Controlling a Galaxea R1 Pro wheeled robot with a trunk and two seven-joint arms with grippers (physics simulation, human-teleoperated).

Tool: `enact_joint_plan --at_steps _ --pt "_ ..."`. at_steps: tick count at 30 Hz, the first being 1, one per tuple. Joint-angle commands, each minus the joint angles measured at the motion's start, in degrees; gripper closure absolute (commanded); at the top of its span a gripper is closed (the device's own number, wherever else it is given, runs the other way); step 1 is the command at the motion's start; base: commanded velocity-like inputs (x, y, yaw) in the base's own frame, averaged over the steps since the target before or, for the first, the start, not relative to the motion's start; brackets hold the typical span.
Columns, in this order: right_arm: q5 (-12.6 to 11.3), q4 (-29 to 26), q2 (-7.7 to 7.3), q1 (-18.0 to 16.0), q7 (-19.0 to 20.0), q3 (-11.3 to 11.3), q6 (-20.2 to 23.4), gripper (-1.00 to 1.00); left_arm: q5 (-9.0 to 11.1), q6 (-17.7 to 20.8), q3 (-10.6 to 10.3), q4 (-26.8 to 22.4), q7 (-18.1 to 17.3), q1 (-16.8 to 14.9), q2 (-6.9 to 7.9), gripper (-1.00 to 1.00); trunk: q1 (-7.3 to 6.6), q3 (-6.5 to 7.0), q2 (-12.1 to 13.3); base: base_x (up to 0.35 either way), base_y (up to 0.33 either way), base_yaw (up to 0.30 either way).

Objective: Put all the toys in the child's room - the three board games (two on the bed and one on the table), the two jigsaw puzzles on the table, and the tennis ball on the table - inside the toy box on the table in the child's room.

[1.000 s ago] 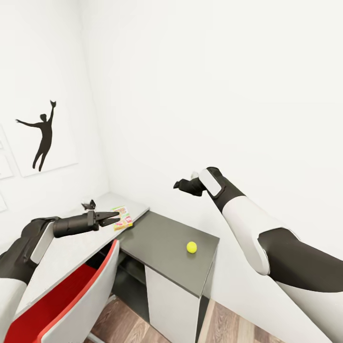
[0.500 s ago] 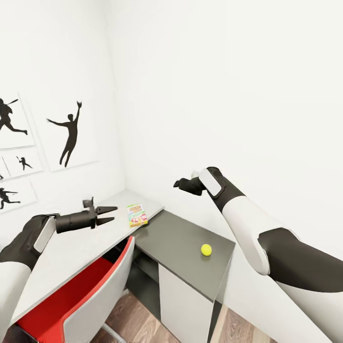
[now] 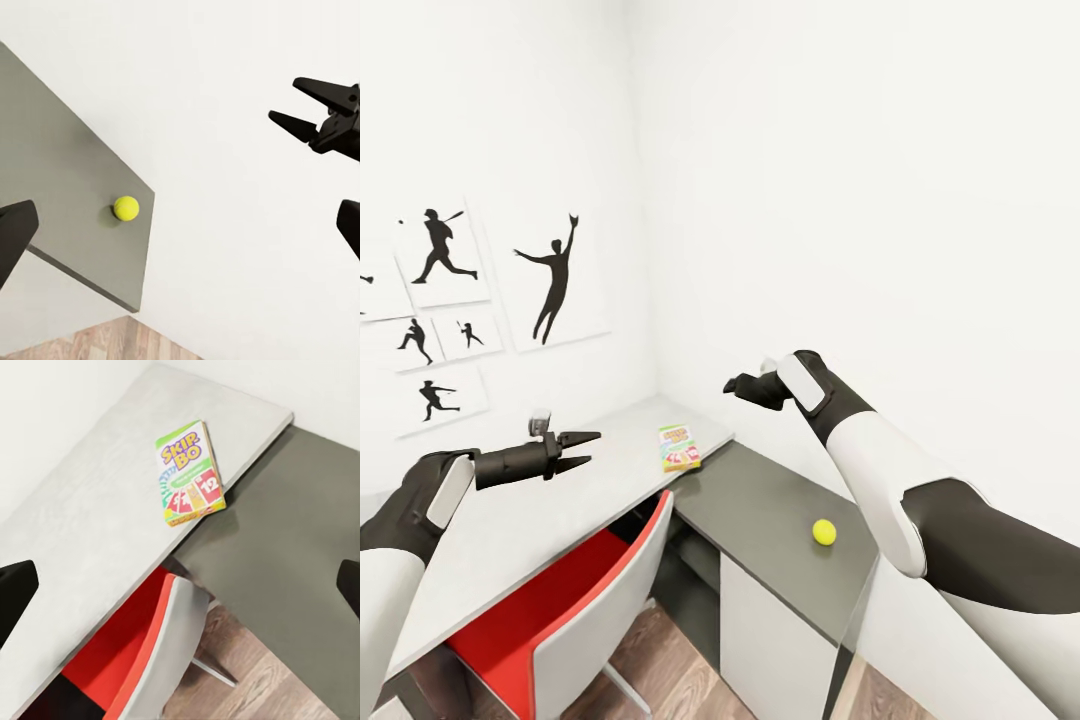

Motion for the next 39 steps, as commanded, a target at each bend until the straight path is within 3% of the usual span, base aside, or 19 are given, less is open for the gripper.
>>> enact_joint_plan --at_steps 1,3,8,12,21,25,39 --pt "-0.57 -0.05 0.00 -0.02 -0.49 0.21 0.10 -1.00 -0.15 0.20 0.08 0.00 -0.24 -0.02 0.00 -1.00 0.02 -0.03 -0.04 0.000 0.000 0.039" --pt "-0.57 -0.06 0.00 -0.02 -0.41 0.24 0.14 -1.00 -0.13 0.20 0.10 -0.03 -0.22 -0.01 -0.01 -1.00 0.02 -0.03 -0.04 0.000 0.000 0.023" --pt "-2.23 -1.68 0.00 -1.65 -2.03 1.84 1.75 -1.00 1.56 -1.40 1.36 1.59 1.39 -1.62 -1.64 -1.00 0.02 -0.03 -0.04 0.000 0.000 0.000" --pt "-2.85 -2.97 0.00 -0.99 -3.31 0.53 1.08 -1.00 2.84 -2.29 0.15 2.88 2.68 -1.59 -2.94 -1.00 0.02 -0.03 -0.04 0.000 0.000 0.000" --pt "0.07 -2.41 0.00 1.02 -1.04 -0.03 -1.79 -1.00 -0.29 0.31 -0.15 2.73 -0.23 0.18 -5.85 -1.00 0.02 -0.03 -0.04 0.000 0.000 0.000" --pt "0.17 -2.48 0.00 1.04 0.24 -0.13 -3.07 -1.00 -1.25 0.41 -0.09 2.63 -1.52 0.28 -7.09 -1.00 0.02 -0.03 -0.04 -0.016 0.012 0.000" --pt "0.22 -2.52 0.00 1.04 1.52 -0.25 -3.77 -1.00 -1.34 0.46 0.25 2.58 -3.60 0.33 -7.05 -1.00 0.02 0.13 -0.04 -0.044 0.044 -0.031"
